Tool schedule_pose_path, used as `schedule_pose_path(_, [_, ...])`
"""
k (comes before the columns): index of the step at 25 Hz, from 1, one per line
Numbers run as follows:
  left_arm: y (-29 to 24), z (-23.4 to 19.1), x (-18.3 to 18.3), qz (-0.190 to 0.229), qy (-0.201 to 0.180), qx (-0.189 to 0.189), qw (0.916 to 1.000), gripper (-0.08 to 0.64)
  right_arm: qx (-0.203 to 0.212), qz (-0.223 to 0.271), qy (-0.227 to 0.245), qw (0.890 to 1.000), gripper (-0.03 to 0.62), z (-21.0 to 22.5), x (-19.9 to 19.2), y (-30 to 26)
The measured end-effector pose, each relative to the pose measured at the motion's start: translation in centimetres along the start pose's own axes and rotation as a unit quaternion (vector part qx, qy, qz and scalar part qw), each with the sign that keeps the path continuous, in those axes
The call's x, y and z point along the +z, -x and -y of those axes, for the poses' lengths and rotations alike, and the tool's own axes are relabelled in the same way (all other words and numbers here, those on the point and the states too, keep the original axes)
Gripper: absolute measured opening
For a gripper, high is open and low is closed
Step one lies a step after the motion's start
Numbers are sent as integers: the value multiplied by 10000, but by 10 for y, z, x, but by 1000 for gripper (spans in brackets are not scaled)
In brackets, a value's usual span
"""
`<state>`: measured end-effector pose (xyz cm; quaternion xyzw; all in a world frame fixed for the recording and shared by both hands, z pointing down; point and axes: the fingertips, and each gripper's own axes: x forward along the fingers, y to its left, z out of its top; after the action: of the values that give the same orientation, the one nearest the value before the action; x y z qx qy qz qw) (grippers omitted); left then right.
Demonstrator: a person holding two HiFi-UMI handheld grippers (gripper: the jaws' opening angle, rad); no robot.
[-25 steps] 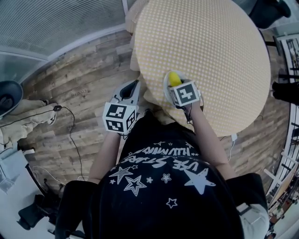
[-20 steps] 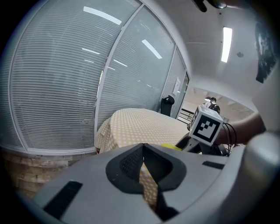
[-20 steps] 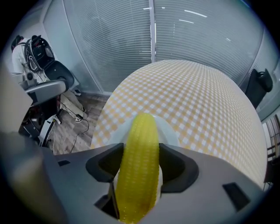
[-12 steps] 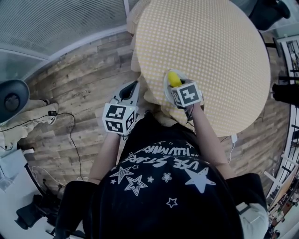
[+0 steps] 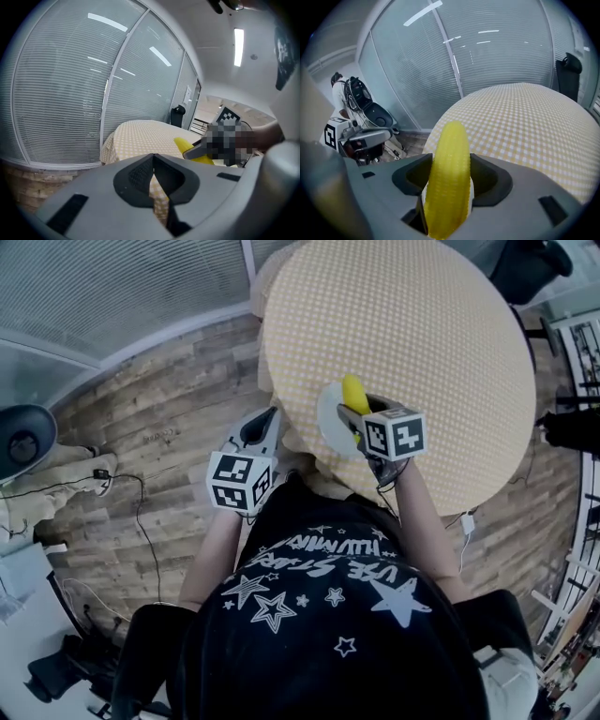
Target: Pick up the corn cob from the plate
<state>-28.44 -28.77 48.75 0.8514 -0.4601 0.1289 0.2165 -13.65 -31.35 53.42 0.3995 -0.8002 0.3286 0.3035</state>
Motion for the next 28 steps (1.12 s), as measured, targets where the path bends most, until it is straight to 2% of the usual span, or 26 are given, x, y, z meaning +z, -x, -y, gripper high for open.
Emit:
schedule_pose_path(6, [-6, 26, 5, 39, -89, -33, 9999, 8, 445, 742, -235, 9960, 259, 8, 18, 36])
schedule_pose_path(13, [-19, 78, 14, 185, -129, 116, 9997, 8, 879, 1272, -110, 9879, 259, 31, 18, 91])
schedule_pose_path(17, [-29, 105, 18, 206, -124, 193, 9995, 8, 1020, 1437, -14, 9843, 259, 48, 18, 113])
schedule_pose_path(24, [-45, 147, 28, 245, -234, 200, 9992, 8, 1281, 1930, -256, 9725, 258, 73, 11, 153])
schedule_pose_path(28, [-56, 186, 29, 206, -334, 180, 9991, 8, 1252, 2148, -420, 9677, 259, 104, -3, 183])
